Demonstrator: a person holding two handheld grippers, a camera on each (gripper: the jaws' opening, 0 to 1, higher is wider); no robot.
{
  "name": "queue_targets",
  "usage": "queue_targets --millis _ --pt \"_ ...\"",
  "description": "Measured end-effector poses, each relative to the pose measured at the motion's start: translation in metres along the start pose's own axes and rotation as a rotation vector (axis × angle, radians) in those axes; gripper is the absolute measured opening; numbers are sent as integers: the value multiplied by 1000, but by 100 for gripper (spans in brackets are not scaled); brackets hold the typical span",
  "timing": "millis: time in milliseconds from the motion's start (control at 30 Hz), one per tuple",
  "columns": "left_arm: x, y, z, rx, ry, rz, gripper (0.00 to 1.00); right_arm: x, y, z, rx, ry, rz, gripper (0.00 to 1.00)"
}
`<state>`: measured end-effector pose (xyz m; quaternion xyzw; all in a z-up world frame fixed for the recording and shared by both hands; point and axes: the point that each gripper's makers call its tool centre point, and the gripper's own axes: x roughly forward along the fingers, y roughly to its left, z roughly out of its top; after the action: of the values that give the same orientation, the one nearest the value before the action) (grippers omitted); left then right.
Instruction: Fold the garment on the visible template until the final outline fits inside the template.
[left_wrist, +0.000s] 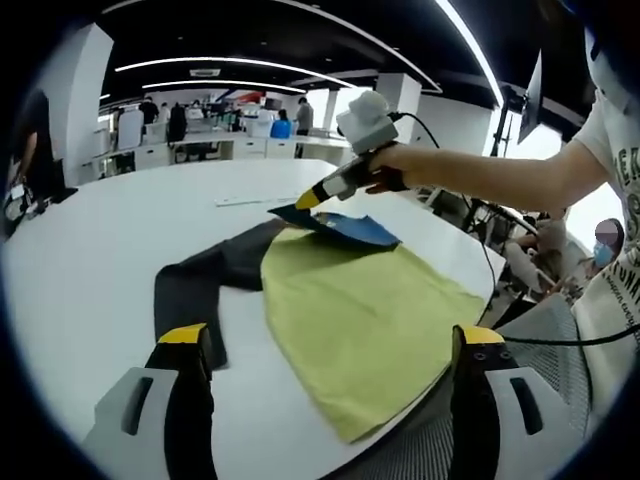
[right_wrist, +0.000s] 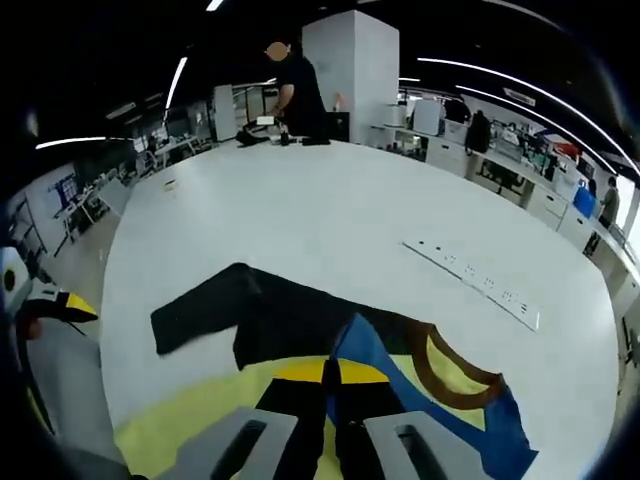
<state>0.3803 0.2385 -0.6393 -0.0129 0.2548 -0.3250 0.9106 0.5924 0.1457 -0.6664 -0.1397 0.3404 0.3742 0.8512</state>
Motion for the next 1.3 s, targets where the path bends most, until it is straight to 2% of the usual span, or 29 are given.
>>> queue_targets --millis 167,600,933,1133,1200,1267,1300 --pt "0 2 1 -7 -6 7 96 8 8 -9 -9 25 17 0" --pt "-4 7 -2 -13 1 22 96 22 36 -23 -23 42 69 0" --pt "-4 8 -3 -13 1 23 96 34 39 -31 -34 50 64 0" --pt "-3 7 -3 -11 4 22 96 41 46 -40 36 57 91 0" --pt "-3 7 -3 -10 9 21 96 43 53 -41 59 46 120 0" --pt "-3 8 -4 -8 12 23 96 45 63 -40 114 31 175 0" --pt "-3 9 -4 -9 13 23 96 44 65 -41 160 39 176 0"
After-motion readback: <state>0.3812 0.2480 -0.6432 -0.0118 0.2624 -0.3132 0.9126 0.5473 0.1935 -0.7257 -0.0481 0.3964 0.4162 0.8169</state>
